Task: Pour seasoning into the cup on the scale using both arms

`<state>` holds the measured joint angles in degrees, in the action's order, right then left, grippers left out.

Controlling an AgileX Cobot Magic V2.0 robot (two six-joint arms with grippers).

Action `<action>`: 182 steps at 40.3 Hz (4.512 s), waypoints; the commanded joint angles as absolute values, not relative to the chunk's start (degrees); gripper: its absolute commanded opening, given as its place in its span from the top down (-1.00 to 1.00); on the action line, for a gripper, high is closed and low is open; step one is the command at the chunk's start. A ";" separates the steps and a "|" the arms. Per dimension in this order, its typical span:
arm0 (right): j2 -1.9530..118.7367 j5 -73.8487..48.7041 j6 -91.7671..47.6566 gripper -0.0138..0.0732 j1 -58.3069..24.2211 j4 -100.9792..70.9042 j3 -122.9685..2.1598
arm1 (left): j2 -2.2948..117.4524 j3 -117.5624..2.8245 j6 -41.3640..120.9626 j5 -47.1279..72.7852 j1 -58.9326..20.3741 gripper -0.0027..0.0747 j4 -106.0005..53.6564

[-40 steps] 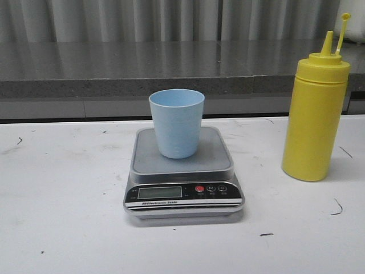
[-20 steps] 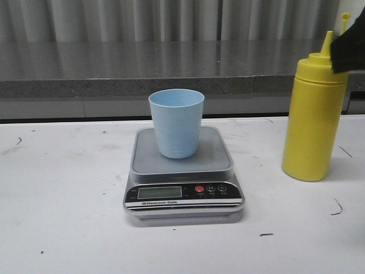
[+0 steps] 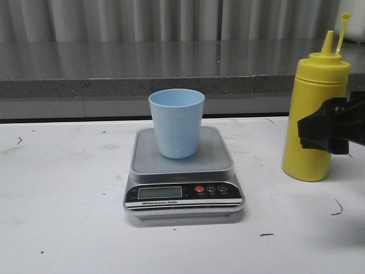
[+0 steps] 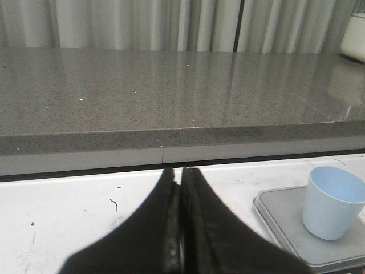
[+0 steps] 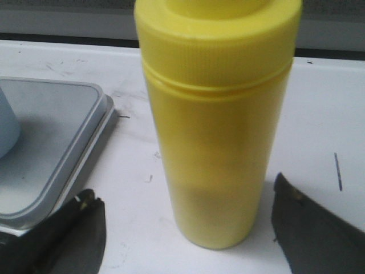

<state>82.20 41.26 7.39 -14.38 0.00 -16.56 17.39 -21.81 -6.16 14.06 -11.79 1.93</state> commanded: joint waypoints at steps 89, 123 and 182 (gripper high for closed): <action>86.36 19.30 -43.00 0.14 -14.52 -4.06 -49.71 | 17.82 -23.27 -6.76 9.07 -11.69 0.98 1.48; 100.70 30.42 -88.59 0.14 -19.28 -3.96 -65.22 | 17.82 -23.27 -6.76 9.07 -11.69 0.98 1.48; 88.50 19.80 -56.80 -0.02 -21.82 -52.87 -63.33 | 17.82 -23.27 -6.76 9.07 -11.69 0.98 1.48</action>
<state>93.74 17.16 -62.84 -21.77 -53.16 -62.60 17.39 -21.81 -6.16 13.97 -11.79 1.93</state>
